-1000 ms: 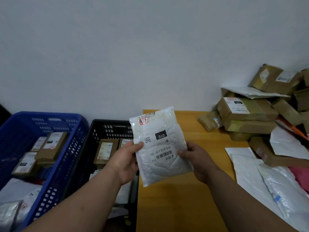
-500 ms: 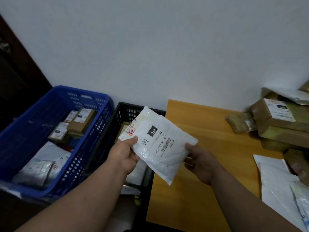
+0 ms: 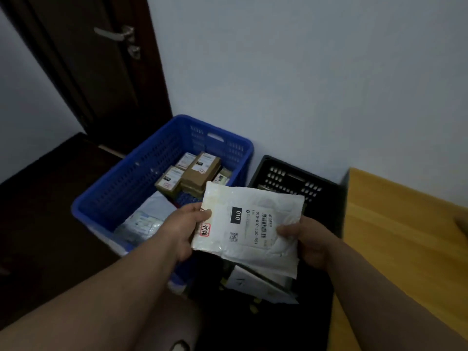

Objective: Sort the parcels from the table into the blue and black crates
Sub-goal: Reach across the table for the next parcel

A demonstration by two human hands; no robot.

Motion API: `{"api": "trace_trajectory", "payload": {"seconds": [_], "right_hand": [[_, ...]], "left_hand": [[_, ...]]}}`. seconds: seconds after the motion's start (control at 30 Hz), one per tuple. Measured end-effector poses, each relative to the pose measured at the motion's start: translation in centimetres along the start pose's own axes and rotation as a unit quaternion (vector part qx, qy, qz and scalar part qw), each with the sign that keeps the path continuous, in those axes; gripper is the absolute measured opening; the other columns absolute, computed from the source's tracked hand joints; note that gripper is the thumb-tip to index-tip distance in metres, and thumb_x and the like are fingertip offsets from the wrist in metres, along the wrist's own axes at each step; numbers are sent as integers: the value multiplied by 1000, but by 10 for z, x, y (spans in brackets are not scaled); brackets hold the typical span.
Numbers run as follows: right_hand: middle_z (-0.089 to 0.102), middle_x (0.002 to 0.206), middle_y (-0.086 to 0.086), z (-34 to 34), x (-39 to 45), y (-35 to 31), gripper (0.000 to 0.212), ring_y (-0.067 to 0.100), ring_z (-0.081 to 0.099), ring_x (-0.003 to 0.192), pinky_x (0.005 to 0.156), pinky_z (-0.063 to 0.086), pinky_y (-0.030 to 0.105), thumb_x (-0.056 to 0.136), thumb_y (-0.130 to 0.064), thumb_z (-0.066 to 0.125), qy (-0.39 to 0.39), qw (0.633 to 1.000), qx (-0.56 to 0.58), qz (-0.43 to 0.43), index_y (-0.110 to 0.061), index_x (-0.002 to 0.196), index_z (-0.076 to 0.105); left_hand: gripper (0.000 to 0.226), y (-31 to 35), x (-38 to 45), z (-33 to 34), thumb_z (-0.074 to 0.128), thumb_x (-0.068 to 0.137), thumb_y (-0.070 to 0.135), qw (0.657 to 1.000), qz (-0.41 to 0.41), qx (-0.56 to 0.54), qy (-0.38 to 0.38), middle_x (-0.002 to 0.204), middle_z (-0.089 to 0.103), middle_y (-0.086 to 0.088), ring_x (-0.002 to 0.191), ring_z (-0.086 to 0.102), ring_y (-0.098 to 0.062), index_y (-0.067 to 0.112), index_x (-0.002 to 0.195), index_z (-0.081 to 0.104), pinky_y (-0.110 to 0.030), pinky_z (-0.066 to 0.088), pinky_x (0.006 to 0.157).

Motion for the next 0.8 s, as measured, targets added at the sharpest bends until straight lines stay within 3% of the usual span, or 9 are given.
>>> {"api": "trace_trajectory", "payload": {"seconds": [0.17, 0.23, 0.3, 0.37, 0.5, 0.57, 0.67, 0.73, 0.8], "right_hand": [[71, 112, 13, 99, 44, 1, 24, 35, 66, 99, 77, 57, 45, 92, -5, 61, -4, 1000, 7, 13, -8, 116, 61], [67, 116, 10, 128, 59, 0, 24, 33, 62, 102, 75, 54, 41, 90, -4, 63, -2, 999, -32, 20, -11, 113, 61], [66, 113, 8, 150, 75, -5, 23, 27, 61, 95, 64, 50, 33, 87, -2, 64, 9, 999, -50, 13, -15, 106, 61], [67, 110, 9, 165, 93, -12, 28, 26, 64, 89, 63, 50, 33, 86, -2, 64, 25, 999, -27, 7, -12, 111, 61], [75, 79, 3, 186, 127, -18, 30, 17, 70, 58, 54, 51, 28, 88, -8, 64, 28, 997, 47, 50, -14, 116, 55], [73, 99, 6, 202, 147, -18, 45, 20, 71, 68, 58, 55, 29, 88, -11, 67, 6, 997, 41, 70, -19, 127, 47], [64, 117, 9, 221, 183, -20, 56, 29, 66, 98, 80, 57, 41, 87, -1, 65, 9, 996, 59, 69, -24, 131, 39], [61, 115, 11, 224, 207, -26, 56, 30, 65, 96, 72, 59, 41, 85, 10, 60, 55, 995, 62, 54, -22, 127, 41], [57, 109, 8, 221, 231, -33, 55, 26, 62, 91, 64, 59, 36, 84, 14, 57, 100, 994, 16, 29, -22, 124, 43]], "left_hand": [[12, 39, 13, -92, 51, 96, 1, 996, -5, -42, 85, 91, 69, -18, 77, 66, -33, 9, 102, 57, -46, 55, 55], [15, 47, 18, -115, 49, 97, 1, 993, -13, -67, 99, 93, 68, -17, 78, 66, -32, 9, 107, 56, -44, 54, 53], [17, 52, 23, -132, 45, 98, 1, 991, -24, -88, 96, 90, 70, -15, 77, 66, -30, 8, 106, 58, -42, 53, 54], [20, 57, 30, -143, 42, 99, 1, 986, -35, -130, 101, 91, 70, -14, 79, 66, -30, 9, 101, 61, -46, 50, 56], [22, 64, 52, -156, 40, 98, -2, 967, -54, -212, 131, 112, 65, -18, 96, 63, -34, 7, 108, 58, -52, 48, 66], [24, 67, 67, -157, 39, 98, -3, 963, -59, -225, 133, 114, 65, -19, 103, 63, -35, 6, 108, 58, -52, 48, 66], [30, 73, 92, -156, 40, 96, -5, 965, -67, -208, 142, 117, 65, -20, 104, 63, -36, 5, 119, 56, -53, 51, 70], [39, 77, 112, -158, 46, 93, -8, 975, -66, -142, 155, 121, 65, -18, 104, 64, -35, 9, 128, 50, -52, 53, 78], [59, 82, 132, -163, 54, 87, -10, 982, -53, -86, 163, 115, 67, -11, 93, 67, -29, 19, 137, 42, -43, 53, 68]]}}
Point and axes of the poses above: each hand's wrist, its own x-axis towards the middle knuckle, its own z-axis out of the palm, y = z × x, the point moved 1 cm from there along x, towards the middle knuckle
